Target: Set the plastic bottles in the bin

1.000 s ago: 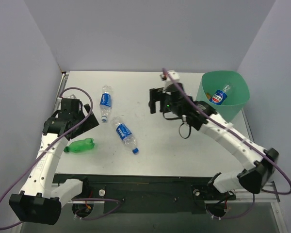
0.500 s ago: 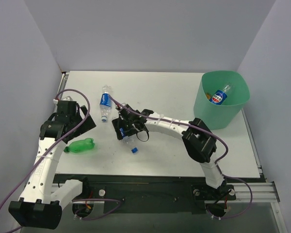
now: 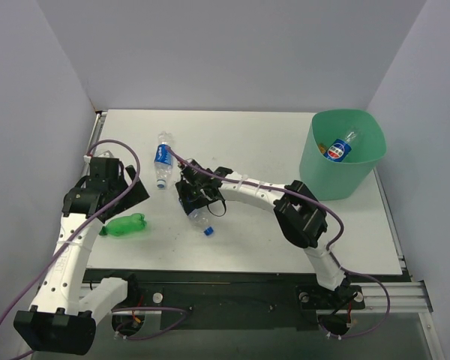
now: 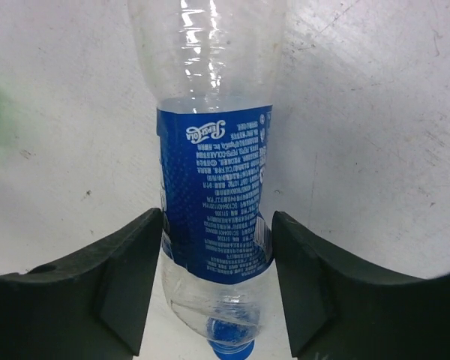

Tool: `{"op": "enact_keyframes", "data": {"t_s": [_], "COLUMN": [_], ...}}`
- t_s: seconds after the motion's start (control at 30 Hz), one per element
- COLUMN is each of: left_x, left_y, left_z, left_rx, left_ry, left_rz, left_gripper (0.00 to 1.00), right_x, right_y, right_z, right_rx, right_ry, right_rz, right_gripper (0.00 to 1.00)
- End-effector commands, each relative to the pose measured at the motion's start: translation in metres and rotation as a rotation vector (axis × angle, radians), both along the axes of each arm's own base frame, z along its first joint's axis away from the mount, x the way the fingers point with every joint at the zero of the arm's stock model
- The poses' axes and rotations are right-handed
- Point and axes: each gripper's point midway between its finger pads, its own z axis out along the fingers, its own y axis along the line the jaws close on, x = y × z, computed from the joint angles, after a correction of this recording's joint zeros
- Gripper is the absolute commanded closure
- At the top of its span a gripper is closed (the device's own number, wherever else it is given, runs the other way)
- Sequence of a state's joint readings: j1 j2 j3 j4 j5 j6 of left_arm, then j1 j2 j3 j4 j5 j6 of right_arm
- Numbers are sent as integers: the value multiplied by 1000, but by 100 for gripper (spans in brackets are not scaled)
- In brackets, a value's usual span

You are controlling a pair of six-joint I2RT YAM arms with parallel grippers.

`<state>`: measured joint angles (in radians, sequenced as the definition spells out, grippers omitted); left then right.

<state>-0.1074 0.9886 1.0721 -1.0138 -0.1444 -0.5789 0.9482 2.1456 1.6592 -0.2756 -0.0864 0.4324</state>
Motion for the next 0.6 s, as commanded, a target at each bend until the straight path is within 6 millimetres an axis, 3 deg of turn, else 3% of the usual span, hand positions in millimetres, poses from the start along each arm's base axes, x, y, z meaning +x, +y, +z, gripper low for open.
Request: {"op": "enact_keyframes", "data": {"t_s": [0.0,0.07,0.1,0.13,0.17,0.2,0.23,0.27,0.3,0.33,0.37,0.47,0.53,0.57], "left_x": [6,9,10,11,11,11,12,12,12,12,12,11,10,9], "left_y": [-3,-5,-5,-5,-6,-6,-6,-6,-7,-7,-8,-10,-10,-9], "left_z": [4,4,4,2,3,2,1,1,1,0,0,-5,-5,-7], "left_rx": [-20,-29,-32,-33,-34,-33,-34,-35,-38,-39,-42,-55,-49,-42], "left_ry": [-38,-42,-42,-35,-36,-31,-30,-31,-31,-33,-32,-27,-24,-13], "left_rz": [-11,-12,-12,-10,-11,-12,-13,-14,-16,-15,-17,-23,-34,-31], "left_gripper": [3,3,3,3,3,3,3,3,3,3,3,3,3,3], "right_x": [-2,-2,1,2,5,7,6,14,15,24,28,53,59,61], "right_y": [-3,-9,-12,-19,-23,-32,-39,-53,-65,-83,-100,-163,-208,-223], "right_z": [-4,5,21,27,52,58,84,93,122,131,162,214,261,273], "right_rx": [-35,-39,-26,-32,-1,-5,26,9,35,17,46,85,127,131], "right_ry": [16,-4,-31,-52,-88,-102,-138,-171,-218,-253,-310,-422,-525,-559], "right_rz": [5,-4,-8,-18,-20,-27,-29,-52,-65,-94,-135,-289,-402,-440], "right_gripper": [52,66,72,73,74,75,75,75,75,75,75,75,74,74]}}
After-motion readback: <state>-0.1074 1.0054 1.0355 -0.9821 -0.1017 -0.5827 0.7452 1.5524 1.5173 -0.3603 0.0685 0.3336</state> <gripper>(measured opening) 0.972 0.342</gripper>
